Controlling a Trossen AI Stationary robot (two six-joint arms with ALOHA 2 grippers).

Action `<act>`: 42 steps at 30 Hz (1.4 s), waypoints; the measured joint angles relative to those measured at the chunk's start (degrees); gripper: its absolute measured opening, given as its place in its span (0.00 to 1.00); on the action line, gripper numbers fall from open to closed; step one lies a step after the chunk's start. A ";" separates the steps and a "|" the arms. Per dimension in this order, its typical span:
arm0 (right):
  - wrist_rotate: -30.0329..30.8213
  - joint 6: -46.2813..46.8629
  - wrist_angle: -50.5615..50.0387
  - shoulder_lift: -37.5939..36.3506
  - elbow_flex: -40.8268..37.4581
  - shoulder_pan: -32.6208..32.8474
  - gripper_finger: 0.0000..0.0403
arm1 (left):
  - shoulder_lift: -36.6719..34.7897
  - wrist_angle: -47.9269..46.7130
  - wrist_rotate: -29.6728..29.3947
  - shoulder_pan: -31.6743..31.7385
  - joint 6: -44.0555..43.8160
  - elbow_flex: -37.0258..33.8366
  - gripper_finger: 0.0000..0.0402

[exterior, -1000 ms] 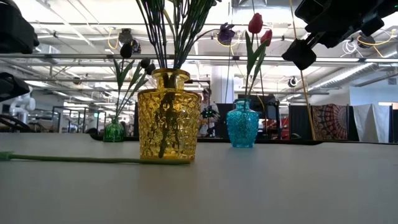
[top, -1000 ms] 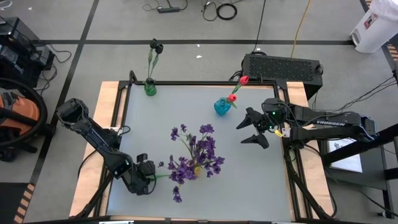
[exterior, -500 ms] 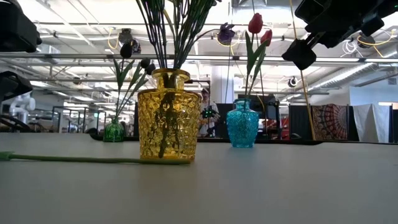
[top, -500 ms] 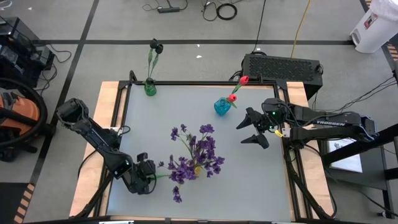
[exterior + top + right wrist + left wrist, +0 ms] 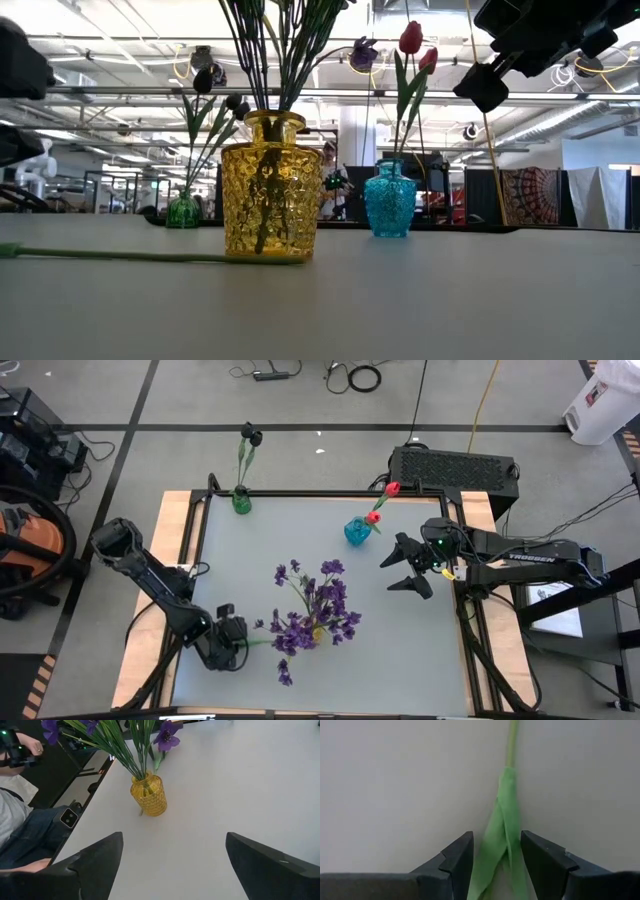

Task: Sort flowers into vase by color
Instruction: Put the pink flower into the blue vase

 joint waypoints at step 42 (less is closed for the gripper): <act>0.01 0.00 0.00 0.00 0.00 -0.02 0.86 | -0.04 1.16 8.55 0.02 4.35 -0.15 0.03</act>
